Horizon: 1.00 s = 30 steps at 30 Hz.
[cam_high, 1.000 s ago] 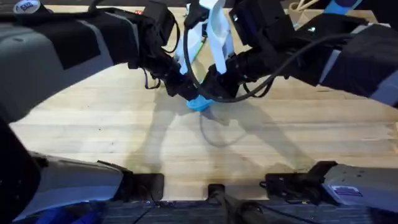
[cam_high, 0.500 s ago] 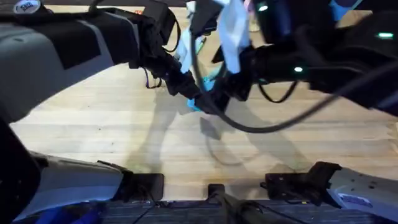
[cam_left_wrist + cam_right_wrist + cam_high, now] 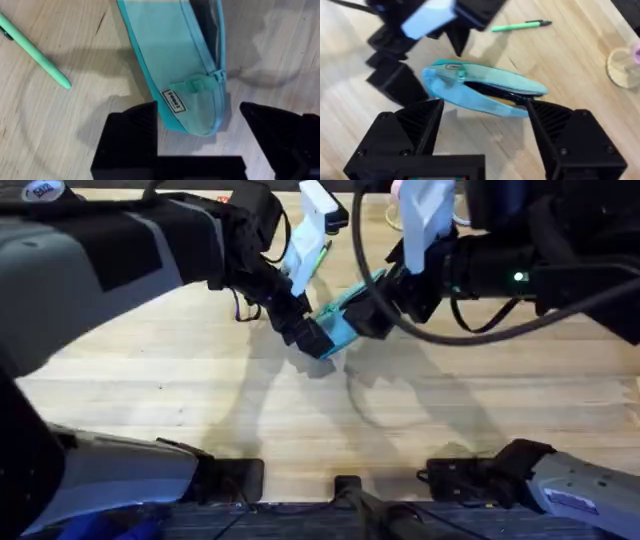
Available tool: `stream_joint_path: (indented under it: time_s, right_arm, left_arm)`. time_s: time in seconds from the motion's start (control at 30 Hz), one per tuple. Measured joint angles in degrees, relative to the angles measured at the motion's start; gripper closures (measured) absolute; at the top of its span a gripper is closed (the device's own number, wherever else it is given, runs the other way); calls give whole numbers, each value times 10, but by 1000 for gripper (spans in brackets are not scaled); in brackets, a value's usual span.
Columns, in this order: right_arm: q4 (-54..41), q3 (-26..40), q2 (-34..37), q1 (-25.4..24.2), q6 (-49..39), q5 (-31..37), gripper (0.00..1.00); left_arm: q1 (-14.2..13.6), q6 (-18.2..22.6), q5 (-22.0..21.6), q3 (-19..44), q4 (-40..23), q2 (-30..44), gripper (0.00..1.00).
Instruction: Unzip the bag, pick up the pens from the table one at a time and place them inside, then zip the bag closed.
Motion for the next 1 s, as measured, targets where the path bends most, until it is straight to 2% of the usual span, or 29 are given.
stream_joint_path:
  time_s: [0.07,0.3,0.57,0.73,1.0]
  right_arm:
    - [4,0,8,-21,-1,1,5]
    - [0,0,32,-26,-15,1,8]
    - [-33,8,36,-47,-50,-51,9]
    - [-116,73,66,-68,-88,-79,9]
    - [-252,234,175,-83,-178,-115,9]
  left_arm:
    - [0,0,3,0,3,0,6]
    - [0,0,4,0,0,0,5]
    - [0,0,-1,8,-72,0,5]
    - [0,0,-7,30,-98,-17,5]
    - [0,0,-15,42,-119,-152,6]
